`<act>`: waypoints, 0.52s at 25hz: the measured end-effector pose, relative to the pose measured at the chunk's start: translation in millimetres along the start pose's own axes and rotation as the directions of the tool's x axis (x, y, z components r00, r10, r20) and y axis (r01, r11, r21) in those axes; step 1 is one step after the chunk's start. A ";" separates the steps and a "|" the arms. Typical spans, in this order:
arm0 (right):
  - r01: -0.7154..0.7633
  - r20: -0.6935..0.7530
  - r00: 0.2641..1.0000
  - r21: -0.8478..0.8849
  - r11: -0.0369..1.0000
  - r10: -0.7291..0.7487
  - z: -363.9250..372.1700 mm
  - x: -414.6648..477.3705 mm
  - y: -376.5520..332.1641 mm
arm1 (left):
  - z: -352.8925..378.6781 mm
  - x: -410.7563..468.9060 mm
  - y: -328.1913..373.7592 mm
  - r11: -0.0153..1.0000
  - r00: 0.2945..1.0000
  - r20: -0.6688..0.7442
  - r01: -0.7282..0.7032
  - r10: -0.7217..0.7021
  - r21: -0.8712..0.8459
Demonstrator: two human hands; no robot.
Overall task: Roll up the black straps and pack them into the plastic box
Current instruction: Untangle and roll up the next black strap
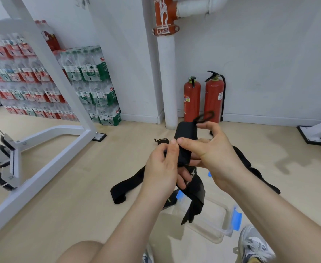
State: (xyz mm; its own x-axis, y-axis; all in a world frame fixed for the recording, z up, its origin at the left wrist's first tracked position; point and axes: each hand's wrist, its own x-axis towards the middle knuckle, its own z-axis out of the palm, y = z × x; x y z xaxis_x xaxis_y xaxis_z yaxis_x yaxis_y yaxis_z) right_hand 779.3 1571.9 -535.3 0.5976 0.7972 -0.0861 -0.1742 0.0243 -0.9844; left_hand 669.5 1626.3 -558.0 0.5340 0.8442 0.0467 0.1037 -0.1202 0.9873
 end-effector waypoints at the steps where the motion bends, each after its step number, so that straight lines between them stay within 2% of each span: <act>1: -0.006 0.003 1.000 -0.019 1.000 0.006 0.0 0.6 0.6 | -0.1 0.2 -1.0 0.998 1.000 0.013 -0.001 0.000 0.059; 4: -0.021 0.098 0.995 -0.080 0.997 0.029 -1.0 2.7 1.8 | -1.7 0.5 0.1 0.991 1.000 0.008 0.023 -0.024 0.135; 6: -0.006 0.189 0.982 -0.119 0.993 0.029 -2.9 3.5 1.6 | -3.9 1.0 0.2 0.994 0.998 0.013 0.058 -0.059 0.092; 8: 0.041 0.216 0.976 -0.189 0.981 0.001 -7.8 5.7 -1.9 | -8.0 2.3 0.1 0.996 0.997 0.014 0.071 -0.072 0.048; 12: 0.123 0.240 0.970 -0.313 0.942 -0.047 -22.3 14.3 -10.0 | -26.5 12.7 3.2 0.998 0.976 -0.209 -0.055 0.057 0.018; 13: 0.138 0.251 0.966 -0.321 0.937 -0.057 -25.2 15.4 -11.9 | -33.3 15.1 4.1 0.997 0.979 -0.193 -0.068 0.061 -0.033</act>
State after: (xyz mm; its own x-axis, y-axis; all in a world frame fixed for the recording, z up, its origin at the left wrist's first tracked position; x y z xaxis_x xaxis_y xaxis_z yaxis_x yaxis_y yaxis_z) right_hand 810.4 1568.7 -528.8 0.3911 0.9203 0.0109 0.1707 -0.0608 -0.9835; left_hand 650.1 1655.9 -548.2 0.3674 0.9202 0.1350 0.0392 -0.1603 0.9863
